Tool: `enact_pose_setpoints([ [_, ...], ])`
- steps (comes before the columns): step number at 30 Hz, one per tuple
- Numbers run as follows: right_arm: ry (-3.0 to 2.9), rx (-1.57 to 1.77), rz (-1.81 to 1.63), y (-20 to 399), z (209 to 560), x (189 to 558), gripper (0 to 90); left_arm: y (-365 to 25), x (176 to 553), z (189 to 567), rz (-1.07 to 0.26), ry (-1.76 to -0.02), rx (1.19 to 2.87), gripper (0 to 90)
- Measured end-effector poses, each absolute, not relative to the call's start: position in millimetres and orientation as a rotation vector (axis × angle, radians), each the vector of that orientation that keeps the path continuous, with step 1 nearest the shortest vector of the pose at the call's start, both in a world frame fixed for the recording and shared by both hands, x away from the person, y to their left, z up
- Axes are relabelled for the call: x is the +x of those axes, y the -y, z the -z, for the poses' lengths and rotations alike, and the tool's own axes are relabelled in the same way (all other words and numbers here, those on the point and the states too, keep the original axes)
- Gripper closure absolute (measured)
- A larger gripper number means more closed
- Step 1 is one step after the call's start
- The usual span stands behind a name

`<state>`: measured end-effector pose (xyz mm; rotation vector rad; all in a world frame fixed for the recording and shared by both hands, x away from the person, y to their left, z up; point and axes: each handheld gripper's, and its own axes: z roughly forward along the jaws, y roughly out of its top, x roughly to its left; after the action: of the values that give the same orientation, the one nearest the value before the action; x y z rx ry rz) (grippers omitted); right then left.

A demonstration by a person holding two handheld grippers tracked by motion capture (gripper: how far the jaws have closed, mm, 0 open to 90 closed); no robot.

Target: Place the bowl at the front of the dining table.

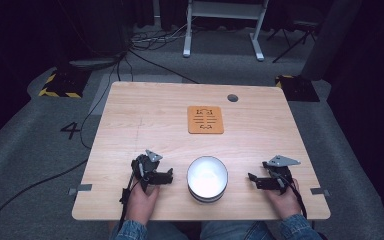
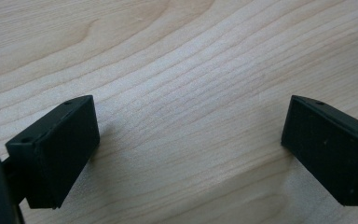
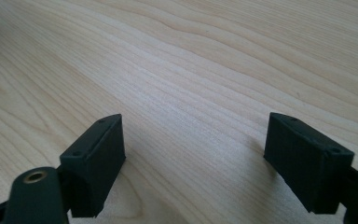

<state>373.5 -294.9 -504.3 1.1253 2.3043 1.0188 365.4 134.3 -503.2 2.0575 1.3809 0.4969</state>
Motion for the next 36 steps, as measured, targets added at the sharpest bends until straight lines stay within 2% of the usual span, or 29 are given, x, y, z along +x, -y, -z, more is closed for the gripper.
enact_pose_setpoints([
  [25, -2.3, 1.14, -1.021, 294.3, 503.8, 372.0, 22.2, -134.1, 365.2, 503.3, -0.493, -1.382, 2.057, 4.3],
  [29, -2.299, 1.157, -0.99, 295.9, 501.0, 371.9, 30.1, -134.1, 365.2, 503.3, -0.493, -1.383, 2.057, 4.3],
  [33, -2.33, 1.193, -0.974, 293.5, 496.3, 372.4, 33.6, -134.1, 365.2, 503.3, -0.493, -1.383, 2.058, 4.3],
  [36, -2.354, 1.195, -0.973, 292.9, 493.4, 373.7, 32.9, -134.1, 365.2, 503.3, -0.493, -1.383, 2.058, 4.3],
])
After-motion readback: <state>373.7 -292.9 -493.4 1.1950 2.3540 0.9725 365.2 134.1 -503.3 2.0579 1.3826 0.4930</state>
